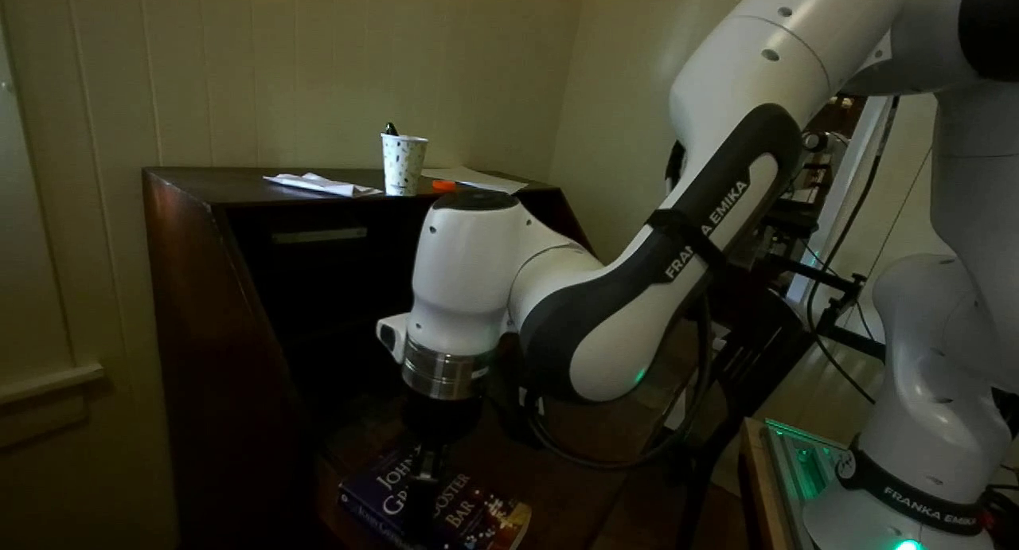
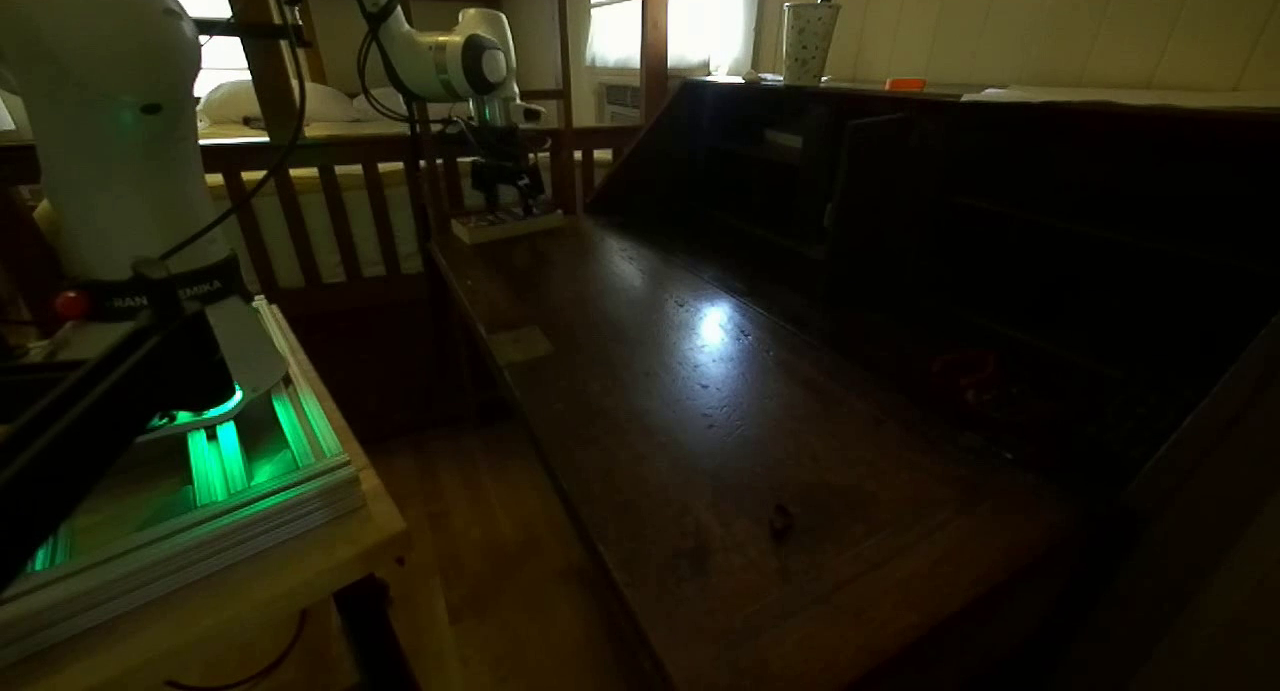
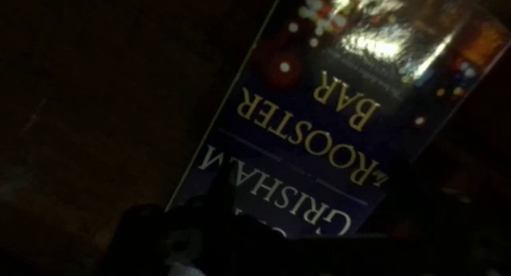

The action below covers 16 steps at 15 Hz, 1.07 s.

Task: Move the book to the left then put it on the top shelf of the desk

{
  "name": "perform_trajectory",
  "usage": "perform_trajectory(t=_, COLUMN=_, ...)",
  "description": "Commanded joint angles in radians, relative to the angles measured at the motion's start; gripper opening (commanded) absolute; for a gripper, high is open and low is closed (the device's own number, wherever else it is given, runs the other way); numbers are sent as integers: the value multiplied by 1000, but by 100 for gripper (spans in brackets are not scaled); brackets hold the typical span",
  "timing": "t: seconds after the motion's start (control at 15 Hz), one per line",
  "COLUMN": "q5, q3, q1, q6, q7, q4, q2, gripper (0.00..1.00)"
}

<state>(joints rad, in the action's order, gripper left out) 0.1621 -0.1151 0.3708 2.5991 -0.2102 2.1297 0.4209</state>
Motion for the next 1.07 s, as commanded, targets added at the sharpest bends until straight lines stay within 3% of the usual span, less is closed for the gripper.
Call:
perform_trajectory(t=0.0, q5=-33, q3=-37, q1=-10, q6=-121, q7=-8, q4=45, q2=-128, gripper=100)
perform_trajectory(t=0.13, q5=-26, q3=-53, q1=-2, q6=-188, q7=-28, q4=52, q2=-178, gripper=100)
perform_trajectory(t=0.33, q5=104, q3=-36, q1=62, q6=-287, q7=-272, q4=26, q2=-209, gripper=100)
perform_trajectory(t=0.4, q5=138, q3=17, q1=123, q6=-307, q7=-339, q4=14, q2=-217, gripper=100)
perform_trajectory(t=0.53, q5=233, q3=-37, q1=121, q6=-367, q7=-485, q4=-17, q2=-202, gripper=100)
perform_trajectory(t=0.6, q5=250, q3=-51, q1=129, q6=-376, q7=-514, q4=-28, q2=-193, gripper=100)
perform_trajectory(t=0.67, q5=201, q3=-62, q1=84, q6=-337, q7=-427, q4=-3, q2=-202, gripper=100)
perform_trajectory(t=1.0, q5=227, q3=-78, q1=100, q6=-357, q7=-489, q4=-12, q2=-200, gripper=100)
